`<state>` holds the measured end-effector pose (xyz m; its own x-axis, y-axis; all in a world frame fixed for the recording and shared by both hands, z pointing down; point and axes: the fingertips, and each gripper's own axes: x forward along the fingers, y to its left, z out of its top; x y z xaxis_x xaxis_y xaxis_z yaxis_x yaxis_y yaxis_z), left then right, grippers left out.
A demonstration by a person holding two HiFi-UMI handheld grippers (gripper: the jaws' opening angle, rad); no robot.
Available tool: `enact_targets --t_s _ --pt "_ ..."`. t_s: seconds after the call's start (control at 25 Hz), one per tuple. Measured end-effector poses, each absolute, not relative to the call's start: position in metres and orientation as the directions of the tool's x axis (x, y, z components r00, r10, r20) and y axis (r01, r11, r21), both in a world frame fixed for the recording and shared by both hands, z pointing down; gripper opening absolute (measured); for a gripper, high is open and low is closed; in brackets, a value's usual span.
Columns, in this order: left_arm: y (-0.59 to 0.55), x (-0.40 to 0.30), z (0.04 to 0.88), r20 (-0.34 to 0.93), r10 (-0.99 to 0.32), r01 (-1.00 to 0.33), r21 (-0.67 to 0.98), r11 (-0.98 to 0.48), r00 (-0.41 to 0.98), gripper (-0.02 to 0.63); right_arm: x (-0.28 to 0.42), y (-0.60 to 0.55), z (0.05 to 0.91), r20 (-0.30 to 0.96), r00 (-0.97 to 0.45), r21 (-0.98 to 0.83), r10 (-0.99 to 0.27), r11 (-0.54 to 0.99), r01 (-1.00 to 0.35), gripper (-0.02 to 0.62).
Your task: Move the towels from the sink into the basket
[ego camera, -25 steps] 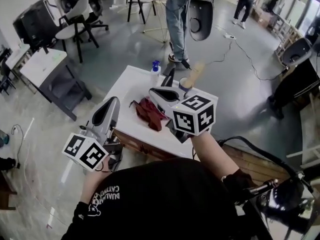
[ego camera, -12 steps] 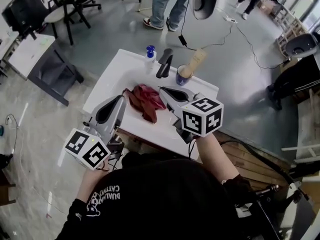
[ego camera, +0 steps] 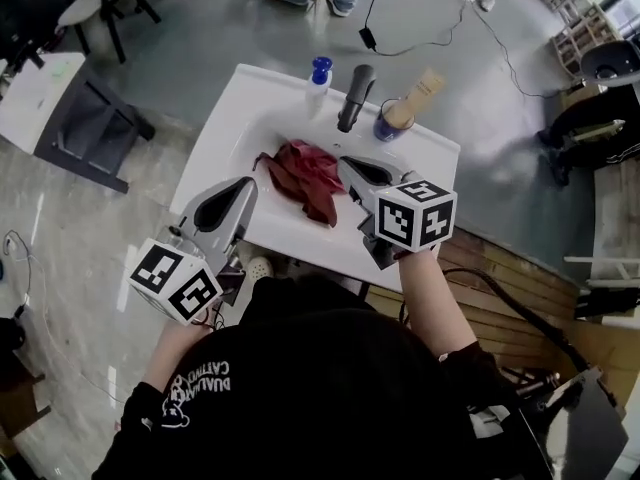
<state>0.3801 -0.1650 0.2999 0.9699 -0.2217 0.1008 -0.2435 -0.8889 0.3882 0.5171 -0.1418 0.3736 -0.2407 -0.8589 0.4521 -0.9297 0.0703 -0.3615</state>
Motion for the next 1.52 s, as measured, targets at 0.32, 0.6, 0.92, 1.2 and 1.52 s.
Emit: enact_targets --t_s 0.32,0.6,0.92,1.2,1.52 --pt "-0.184 0.369 0.338 0.172 -0.159 -0.219 0.432 -0.875 0.972 0.006 0.505 -0.152 0.443 0.590 -0.219 -0.365 -0.777 -0.015 -0.931 0.006" --pt "-0.185 0.358 0.334 0.167 -0.163 -0.222 0.447 -0.867 0.972 0.005 0.493 -0.139 0.510 0.760 -0.288 -0.355 -0.583 -0.001 -0.935 0.139" --pt "-0.181 0.339 0.337 0.171 -0.246 -0.298 0.465 -0.834 0.954 0.006 0.494 -0.126 0.559 0.892 -0.232 -0.237 -0.387 0.035 -0.971 0.166" --pt "-0.179 0.327 0.334 0.158 -0.320 -0.356 0.459 -0.814 0.934 0.005 0.486 -0.133 0.547 0.865 -0.264 -0.244 -0.427 0.101 -0.964 0.044" --pt "-0.149 0.333 0.324 0.136 -0.406 -0.421 0.446 -0.790 0.904 0.006 0.474 -0.144 0.469 0.701 -0.392 -0.275 -0.596 0.281 -0.919 0.040"
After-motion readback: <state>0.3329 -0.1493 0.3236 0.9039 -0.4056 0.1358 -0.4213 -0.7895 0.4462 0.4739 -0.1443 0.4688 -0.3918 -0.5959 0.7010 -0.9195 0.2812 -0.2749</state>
